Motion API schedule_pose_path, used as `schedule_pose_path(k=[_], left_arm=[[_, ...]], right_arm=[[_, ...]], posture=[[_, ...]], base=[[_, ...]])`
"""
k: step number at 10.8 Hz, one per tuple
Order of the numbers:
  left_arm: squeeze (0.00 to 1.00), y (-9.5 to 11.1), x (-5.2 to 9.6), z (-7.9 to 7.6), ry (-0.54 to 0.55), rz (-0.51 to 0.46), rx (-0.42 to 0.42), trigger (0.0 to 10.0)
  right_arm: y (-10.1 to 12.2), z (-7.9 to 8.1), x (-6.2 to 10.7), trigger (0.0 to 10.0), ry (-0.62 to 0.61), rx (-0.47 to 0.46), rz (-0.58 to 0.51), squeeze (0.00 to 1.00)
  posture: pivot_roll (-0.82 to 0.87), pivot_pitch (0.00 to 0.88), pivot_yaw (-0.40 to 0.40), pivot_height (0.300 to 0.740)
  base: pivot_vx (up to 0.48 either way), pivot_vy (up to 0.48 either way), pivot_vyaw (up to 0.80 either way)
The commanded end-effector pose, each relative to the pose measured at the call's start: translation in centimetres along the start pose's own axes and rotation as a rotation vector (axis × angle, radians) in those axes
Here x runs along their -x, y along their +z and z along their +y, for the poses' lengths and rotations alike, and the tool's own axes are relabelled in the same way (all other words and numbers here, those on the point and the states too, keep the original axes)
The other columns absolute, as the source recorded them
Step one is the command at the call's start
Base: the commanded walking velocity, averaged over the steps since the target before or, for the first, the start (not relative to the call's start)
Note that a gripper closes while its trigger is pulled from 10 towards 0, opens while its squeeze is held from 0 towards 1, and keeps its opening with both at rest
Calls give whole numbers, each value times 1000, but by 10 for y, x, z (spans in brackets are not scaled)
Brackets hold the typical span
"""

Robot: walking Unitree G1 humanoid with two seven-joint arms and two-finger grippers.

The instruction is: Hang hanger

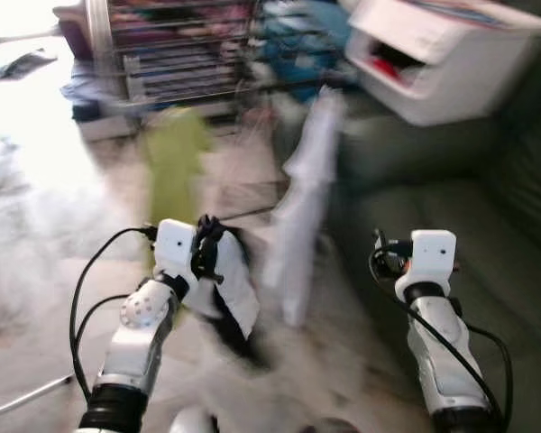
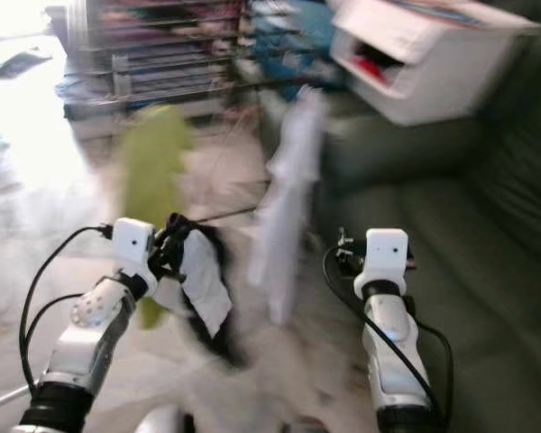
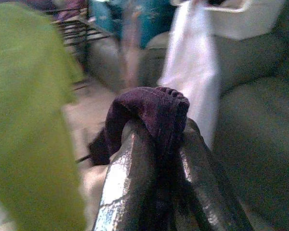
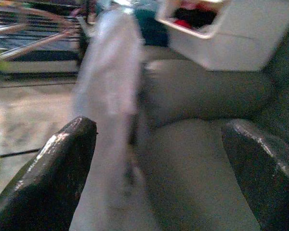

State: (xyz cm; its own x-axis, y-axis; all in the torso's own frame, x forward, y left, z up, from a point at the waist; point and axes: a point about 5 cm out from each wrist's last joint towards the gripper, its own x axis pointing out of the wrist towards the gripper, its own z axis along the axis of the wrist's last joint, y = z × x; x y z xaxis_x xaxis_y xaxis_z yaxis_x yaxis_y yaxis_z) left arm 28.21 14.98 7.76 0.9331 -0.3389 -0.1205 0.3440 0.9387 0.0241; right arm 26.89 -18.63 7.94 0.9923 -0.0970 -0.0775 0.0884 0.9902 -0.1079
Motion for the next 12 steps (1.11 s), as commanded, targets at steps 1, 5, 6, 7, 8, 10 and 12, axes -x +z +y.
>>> schedule_pose_path(k=[1,5,6,7,8,10,12], left_arm=[[0,6,-1,2,0,-21,-11,10000],[0,5,-1,-2,-21,-8,-18,10000],[0,6,-1,-4,-24,-14,-25,10000],[0,7,-2,-5,-27,-25,-36,10000],[0,7,-2,-6,-30,-24,-37,10000],[0,7,0,-5,-9,-37,-44,10000],[0,3,4,9,111,-33,-75,10000]], right_arm=[[4,5,-1,10000,19,5,-12,0],[4,6,-2,10000,24,3,-11,0],[4,6,-3,10000,23,4,-11,0],[4,6,-4,10000,22,5,-12,0],[4,6,-4,10000,22,5,-13,0],[3,7,-5,10000,21,7,-11,0],[3,8,-5,10000,24,9,-11,0]], posture=[[-49,67,-34,740],[-48,66,-37,740],[-48,64,-38,740],[-49,64,-39,740],[-49,64,-39,740],[-47,62,-41,740],[-51,50,-38,740]], base=[[0,420,0],[0,439,0],[0,458,0],[0,244,0],[0,244,0],[0,0,0],[0,0,0]])
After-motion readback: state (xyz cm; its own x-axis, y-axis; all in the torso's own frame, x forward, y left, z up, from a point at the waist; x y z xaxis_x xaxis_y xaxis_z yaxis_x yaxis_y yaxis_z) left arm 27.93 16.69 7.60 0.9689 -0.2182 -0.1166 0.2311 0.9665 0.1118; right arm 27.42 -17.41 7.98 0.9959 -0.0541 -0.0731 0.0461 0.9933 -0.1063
